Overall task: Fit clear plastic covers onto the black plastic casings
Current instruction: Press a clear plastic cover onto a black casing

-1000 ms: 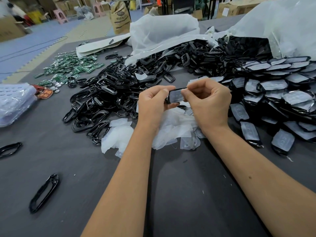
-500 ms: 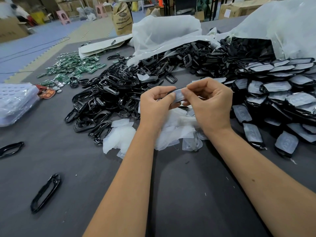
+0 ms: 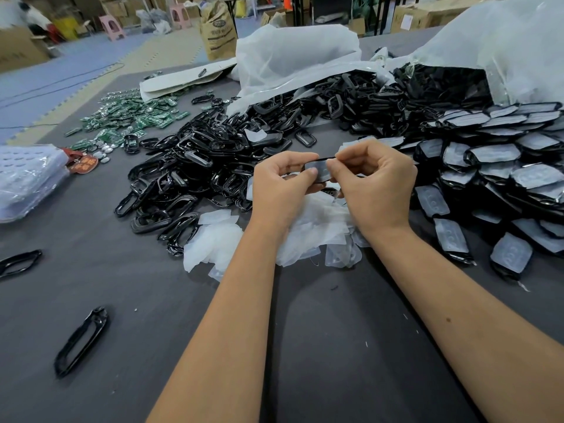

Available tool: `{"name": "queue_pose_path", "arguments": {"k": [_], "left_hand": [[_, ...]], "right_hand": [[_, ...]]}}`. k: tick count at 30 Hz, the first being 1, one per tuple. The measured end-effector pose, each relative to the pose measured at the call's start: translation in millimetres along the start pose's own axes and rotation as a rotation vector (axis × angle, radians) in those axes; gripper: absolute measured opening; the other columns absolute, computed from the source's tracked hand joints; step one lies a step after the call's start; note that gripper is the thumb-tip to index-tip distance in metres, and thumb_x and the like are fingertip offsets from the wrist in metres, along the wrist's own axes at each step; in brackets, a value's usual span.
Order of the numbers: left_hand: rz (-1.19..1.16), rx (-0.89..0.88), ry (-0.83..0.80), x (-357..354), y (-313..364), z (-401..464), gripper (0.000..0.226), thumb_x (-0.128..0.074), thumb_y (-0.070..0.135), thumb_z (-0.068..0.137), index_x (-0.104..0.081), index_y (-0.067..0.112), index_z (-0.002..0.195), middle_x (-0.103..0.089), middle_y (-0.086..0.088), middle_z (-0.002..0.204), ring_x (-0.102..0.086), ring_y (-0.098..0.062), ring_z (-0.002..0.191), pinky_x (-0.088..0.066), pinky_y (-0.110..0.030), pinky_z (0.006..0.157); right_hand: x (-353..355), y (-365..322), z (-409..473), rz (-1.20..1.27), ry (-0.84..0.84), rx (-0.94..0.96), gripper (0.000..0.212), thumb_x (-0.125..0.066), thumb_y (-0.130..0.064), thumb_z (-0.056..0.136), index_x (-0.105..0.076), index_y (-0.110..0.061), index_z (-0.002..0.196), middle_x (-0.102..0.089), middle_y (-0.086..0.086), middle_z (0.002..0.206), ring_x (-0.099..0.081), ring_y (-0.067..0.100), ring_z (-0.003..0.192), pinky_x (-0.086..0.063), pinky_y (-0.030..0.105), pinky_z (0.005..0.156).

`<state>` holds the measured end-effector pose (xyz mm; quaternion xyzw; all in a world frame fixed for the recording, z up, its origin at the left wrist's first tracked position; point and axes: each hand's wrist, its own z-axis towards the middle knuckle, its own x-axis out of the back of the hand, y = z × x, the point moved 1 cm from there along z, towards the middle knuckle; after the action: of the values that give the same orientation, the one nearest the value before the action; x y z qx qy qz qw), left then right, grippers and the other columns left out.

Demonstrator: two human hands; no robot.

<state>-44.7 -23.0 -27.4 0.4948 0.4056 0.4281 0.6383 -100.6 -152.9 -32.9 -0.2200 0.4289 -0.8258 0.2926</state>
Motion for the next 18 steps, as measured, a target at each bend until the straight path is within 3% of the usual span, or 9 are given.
{"name": "queue_pose_path", "arguments": {"k": [4,14,18], "left_hand": [[0.003,-0.003,0.016,0.2,0.6,-0.2,0.022,-0.066,-0.013,0.089,-0.075,0.003,0.1,-0.074,-0.025,0.098,-0.076,-0.026,0.079,-0.059,-0.023,0.068],[-0.005,0.01,0.018,0.2,1.2,-0.6,0.021,-0.065,-0.009,0.091,-0.075,0.01,0.095,-0.075,-0.024,0.096,-0.077,-0.029,0.082,-0.058,-0.025,0.069],[0.018,0.001,0.025,-0.6,0.8,-0.4,0.023,-0.067,-0.01,0.09,-0.076,0.011,0.094,-0.075,-0.024,0.099,-0.077,-0.033,0.085,-0.059,-0.024,0.068]], "right_hand": [[0.4,-1.5,0.2,-0.026,0.012,0.007,0.009,-0.084,-0.011,0.083,-0.074,-0.012,0.082,-0.073,-0.005,0.074,-0.073,0.013,0.067,-0.062,0.041,0.063],[-0.2,-4.1,-1.2,-0.071,-0.003,0.058,0.009,-0.084,-0.009,0.081,-0.076,-0.011,0.084,-0.072,-0.01,0.078,-0.071,0.009,0.071,-0.061,0.032,0.069],[-0.1,-3.9,-1.0,-0.085,0.007,0.056,0.009,-0.083,-0.009,0.082,-0.075,-0.011,0.084,-0.072,-0.008,0.077,-0.071,0.01,0.07,-0.061,0.034,0.069]]}}
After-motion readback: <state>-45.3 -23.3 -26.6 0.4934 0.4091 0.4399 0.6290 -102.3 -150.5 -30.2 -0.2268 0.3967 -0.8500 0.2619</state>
